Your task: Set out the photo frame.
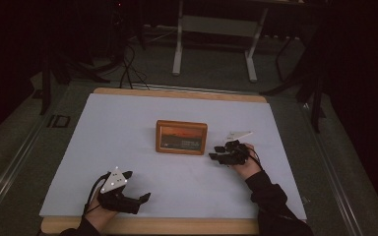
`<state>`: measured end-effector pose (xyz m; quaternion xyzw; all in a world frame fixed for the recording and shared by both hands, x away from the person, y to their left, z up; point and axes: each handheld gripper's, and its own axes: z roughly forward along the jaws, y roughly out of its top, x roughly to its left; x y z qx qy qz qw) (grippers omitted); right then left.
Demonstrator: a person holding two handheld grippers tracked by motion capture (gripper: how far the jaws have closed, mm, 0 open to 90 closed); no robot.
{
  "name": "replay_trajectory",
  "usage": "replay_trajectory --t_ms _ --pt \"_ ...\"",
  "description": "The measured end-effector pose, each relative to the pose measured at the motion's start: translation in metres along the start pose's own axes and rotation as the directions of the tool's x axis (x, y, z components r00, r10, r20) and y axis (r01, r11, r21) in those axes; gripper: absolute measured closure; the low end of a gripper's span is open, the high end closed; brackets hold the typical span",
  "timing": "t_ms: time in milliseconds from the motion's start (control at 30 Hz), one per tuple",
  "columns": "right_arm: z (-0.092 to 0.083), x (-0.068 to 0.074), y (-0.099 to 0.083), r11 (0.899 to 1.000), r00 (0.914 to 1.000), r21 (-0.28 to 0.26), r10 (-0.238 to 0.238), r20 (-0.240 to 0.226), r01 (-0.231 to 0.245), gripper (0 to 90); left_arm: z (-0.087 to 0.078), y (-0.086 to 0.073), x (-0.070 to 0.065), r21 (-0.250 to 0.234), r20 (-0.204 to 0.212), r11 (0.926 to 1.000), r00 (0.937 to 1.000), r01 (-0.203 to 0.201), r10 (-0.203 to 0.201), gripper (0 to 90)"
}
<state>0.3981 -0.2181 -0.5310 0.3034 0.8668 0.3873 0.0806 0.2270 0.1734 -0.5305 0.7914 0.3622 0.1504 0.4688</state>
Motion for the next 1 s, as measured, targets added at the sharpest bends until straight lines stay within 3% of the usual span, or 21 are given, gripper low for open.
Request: replay_trajectory --t_ms 233,267,367,633,1000 --pt "-0.009 0.008 -0.014 1.000 0.9999 -0.030 0.008 0.015 -0.007 40.3 0.000 0.000 -0.001 0.001 0.002 1.0000 1.0000 -0.001 0.001 1.2" --pt "-0.011 0.009 -0.019 0.999 0.9999 -0.033 0.009 0.011 -0.008 32.9 0.000 0.000 -0.001 0.002 0.002 1.0000 1.0000 -0.002 0.002 1.2" --pt "-0.016 0.013 -0.024 0.999 0.9999 -0.047 0.010 -0.012 -0.010 24.5 0.000 0.000 0.000 0.000 0.004 1.0000 1.0000 -0.001 0.001 1.2" --pt "-0.027 0.025 -0.036 0.998 0.9996 -0.063 0.009 -0.026 -0.011 19.2 -0.002 0.001 -0.001 -0.009 0.005 1.0000 1.0000 -0.005 0.005 1.2" --pt "-0.026 0.024 -0.038 0.997 0.9990 -0.071 0.026 -0.036 -0.028 18.6 0.000 0.001 -0.003 -0.003 0.010 0.9999 0.9998 -0.017 0.017 1.2"
